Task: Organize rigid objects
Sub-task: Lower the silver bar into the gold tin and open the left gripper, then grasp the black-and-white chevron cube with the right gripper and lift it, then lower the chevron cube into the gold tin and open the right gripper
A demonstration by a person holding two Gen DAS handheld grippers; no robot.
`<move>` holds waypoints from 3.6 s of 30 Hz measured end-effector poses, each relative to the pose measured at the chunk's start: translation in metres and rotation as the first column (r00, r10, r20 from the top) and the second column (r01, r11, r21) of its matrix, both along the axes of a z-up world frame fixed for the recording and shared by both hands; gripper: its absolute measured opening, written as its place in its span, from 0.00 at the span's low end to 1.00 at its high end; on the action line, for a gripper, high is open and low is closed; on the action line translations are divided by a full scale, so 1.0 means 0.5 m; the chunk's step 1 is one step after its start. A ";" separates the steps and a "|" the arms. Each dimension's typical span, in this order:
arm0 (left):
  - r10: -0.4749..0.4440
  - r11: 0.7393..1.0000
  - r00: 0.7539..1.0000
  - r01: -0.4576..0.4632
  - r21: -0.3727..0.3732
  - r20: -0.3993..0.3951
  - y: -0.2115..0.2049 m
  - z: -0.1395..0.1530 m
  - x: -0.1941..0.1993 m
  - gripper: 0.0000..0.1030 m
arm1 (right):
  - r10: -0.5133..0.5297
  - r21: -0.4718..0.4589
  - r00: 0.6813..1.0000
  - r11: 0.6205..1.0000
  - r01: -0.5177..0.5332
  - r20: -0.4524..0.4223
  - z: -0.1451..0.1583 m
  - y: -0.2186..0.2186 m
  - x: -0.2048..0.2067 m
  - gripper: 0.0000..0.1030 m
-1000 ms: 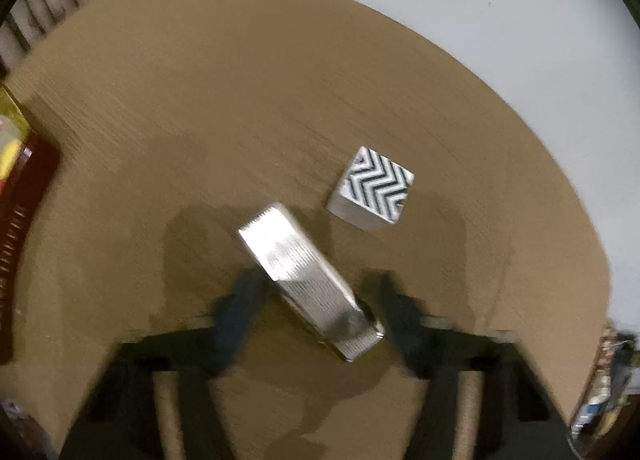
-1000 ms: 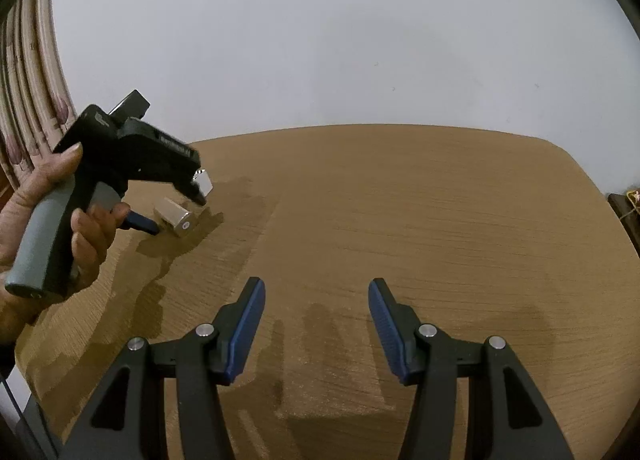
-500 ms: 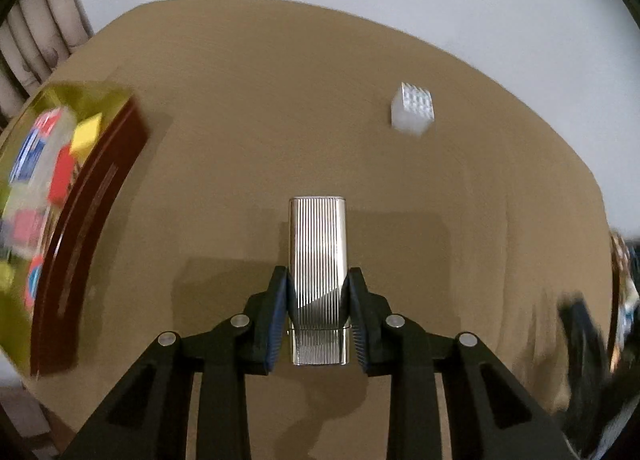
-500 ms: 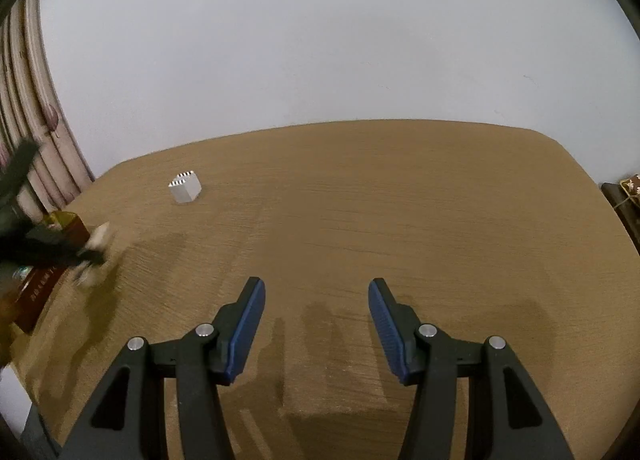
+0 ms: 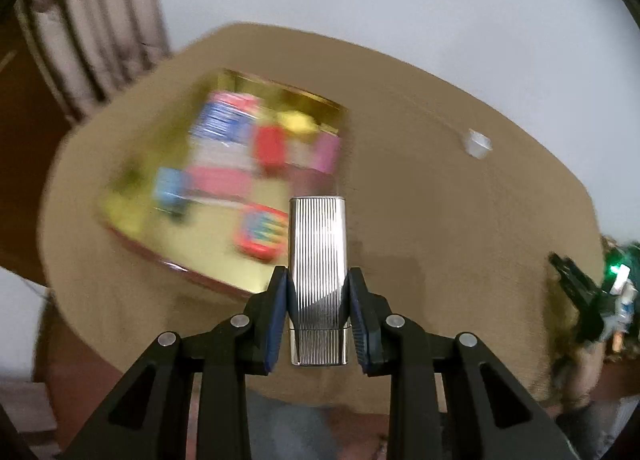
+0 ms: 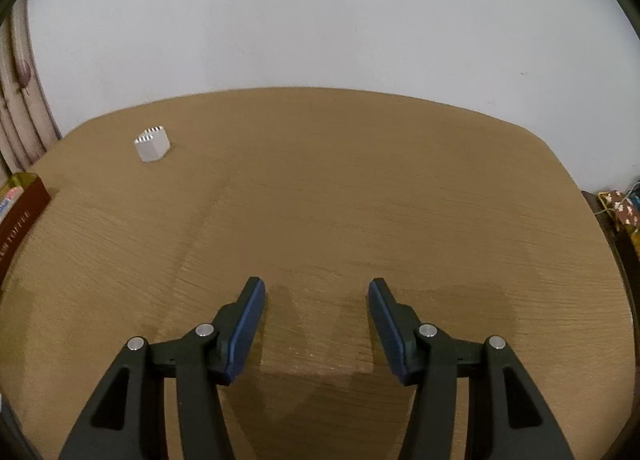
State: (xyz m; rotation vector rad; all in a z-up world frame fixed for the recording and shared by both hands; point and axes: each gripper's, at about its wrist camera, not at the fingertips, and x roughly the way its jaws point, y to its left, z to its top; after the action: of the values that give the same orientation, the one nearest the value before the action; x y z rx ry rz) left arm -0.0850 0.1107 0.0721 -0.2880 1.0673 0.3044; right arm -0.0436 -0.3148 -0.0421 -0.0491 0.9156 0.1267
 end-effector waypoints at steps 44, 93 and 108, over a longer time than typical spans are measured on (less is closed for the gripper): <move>-0.143 0.988 0.986 0.138 0.063 0.083 0.056 -0.051 -0.056 0.67 | 0.140 0.043 0.987 0.990 -0.137 -0.075 0.136 0.423 0.267 0.54; 0.170 0.978 0.985 -0.171 0.115 0.024 0.172 -0.143 -0.230 0.72 | 0.777 0.465 0.593 0.614 -0.638 -0.212 0.233 0.969 -0.028 0.29; 0.171 0.982 0.985 -0.170 0.079 0.003 0.193 -0.156 -0.227 0.72 | 0.755 0.394 0.530 0.655 -0.645 -0.387 0.094 1.064 -0.026 0.29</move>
State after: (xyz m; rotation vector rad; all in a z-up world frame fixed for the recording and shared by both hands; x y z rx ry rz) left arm -0.1984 0.2074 -0.0058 -0.3086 1.0336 0.5000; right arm -0.0565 0.2171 0.0049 -0.2078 1.3925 1.0620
